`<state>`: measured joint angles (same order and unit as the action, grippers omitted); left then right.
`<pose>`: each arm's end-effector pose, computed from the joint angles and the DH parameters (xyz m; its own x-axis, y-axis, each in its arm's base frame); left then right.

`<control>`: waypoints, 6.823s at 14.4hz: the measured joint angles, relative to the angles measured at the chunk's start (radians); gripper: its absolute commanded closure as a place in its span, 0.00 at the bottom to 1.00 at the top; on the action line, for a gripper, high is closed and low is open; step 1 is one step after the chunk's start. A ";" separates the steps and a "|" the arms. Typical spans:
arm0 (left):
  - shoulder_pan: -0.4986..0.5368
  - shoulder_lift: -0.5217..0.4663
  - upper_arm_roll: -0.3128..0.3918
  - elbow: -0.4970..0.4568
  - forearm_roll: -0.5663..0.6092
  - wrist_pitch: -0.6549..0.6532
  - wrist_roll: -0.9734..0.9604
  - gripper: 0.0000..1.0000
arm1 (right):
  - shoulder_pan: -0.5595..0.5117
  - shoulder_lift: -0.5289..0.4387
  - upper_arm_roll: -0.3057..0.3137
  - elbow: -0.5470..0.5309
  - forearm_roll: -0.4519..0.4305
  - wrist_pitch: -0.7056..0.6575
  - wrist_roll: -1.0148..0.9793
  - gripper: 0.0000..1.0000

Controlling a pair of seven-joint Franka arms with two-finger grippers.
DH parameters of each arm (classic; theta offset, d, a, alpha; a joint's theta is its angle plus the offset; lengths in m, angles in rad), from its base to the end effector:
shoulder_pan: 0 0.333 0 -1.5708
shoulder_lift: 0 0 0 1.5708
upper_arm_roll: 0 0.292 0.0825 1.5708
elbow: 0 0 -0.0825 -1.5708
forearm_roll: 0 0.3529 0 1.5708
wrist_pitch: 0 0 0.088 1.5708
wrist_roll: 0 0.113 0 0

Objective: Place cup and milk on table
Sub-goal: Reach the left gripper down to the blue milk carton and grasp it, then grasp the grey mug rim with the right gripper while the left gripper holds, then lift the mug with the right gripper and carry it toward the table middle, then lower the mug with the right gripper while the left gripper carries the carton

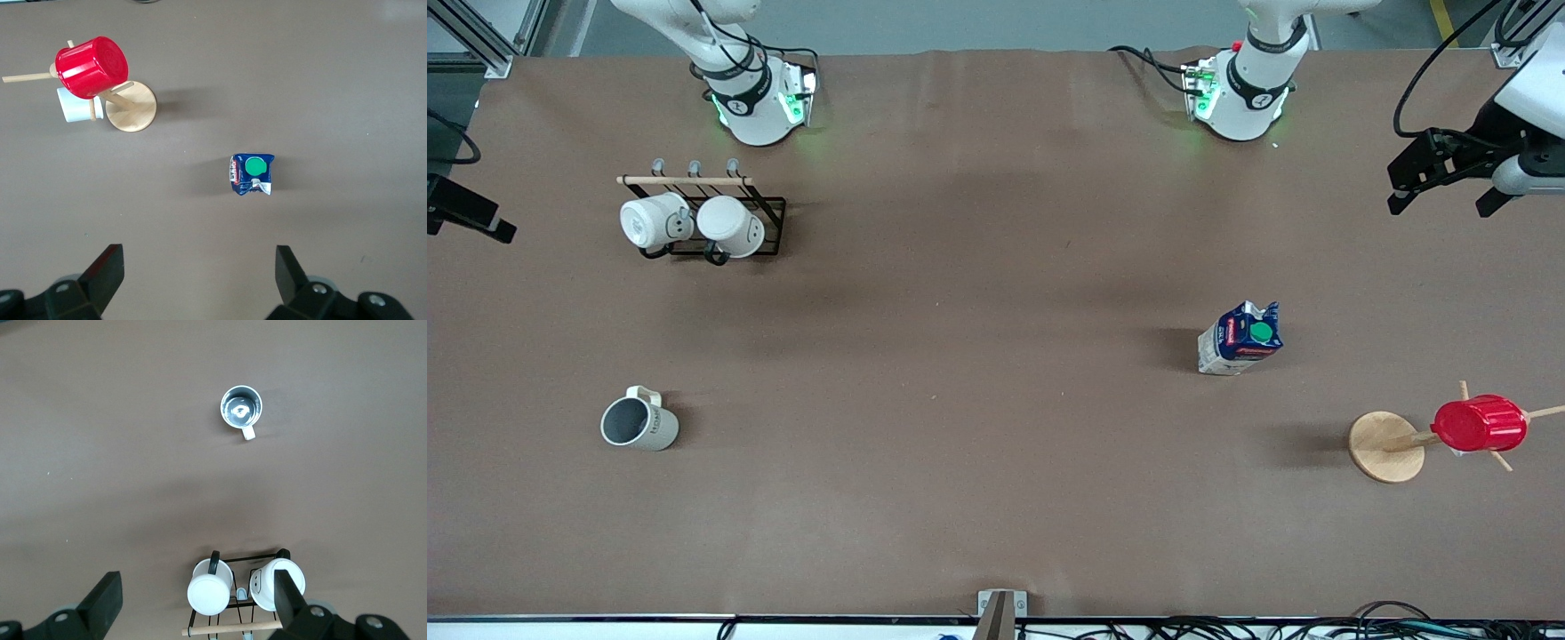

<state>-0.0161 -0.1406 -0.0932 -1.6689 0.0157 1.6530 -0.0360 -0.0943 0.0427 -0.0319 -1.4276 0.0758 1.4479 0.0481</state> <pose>0.4883 -0.0554 0.6296 0.9894 -0.0744 0.1247 -0.0719 -0.9971 -0.0243 0.5202 -0.0562 0.6241 0.9861 -0.1641 -0.0256 -0.1656 -0.9835 -0.0728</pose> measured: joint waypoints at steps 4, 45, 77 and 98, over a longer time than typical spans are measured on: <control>0.011 0.010 0.000 0.001 0.000 0.000 0.002 0.00 | 0.000 0.000 0.000 0.000 0.000 0.000 0.000 0.00; 0.013 0.368 -0.121 -0.379 0.000 0.554 -0.235 0.54 | -0.136 0.614 0.014 -0.075 0.019 0.665 -0.214 0.06; 0.003 0.330 -0.157 -0.207 0.000 0.384 -0.197 0.64 | 0.396 0.528 0.030 -0.105 0.043 0.624 0.361 0.98; -0.147 0.529 -0.200 0.009 0.001 0.323 -0.449 0.64 | 0.747 0.743 0.022 0.008 0.043 0.797 0.592 0.00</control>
<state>-0.1628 0.3883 -0.2935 -1.6597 0.0171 1.9757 -0.4851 0.6523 0.7859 -0.0097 -1.4199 0.1185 2.2449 0.6399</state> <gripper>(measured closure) 0.595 0.815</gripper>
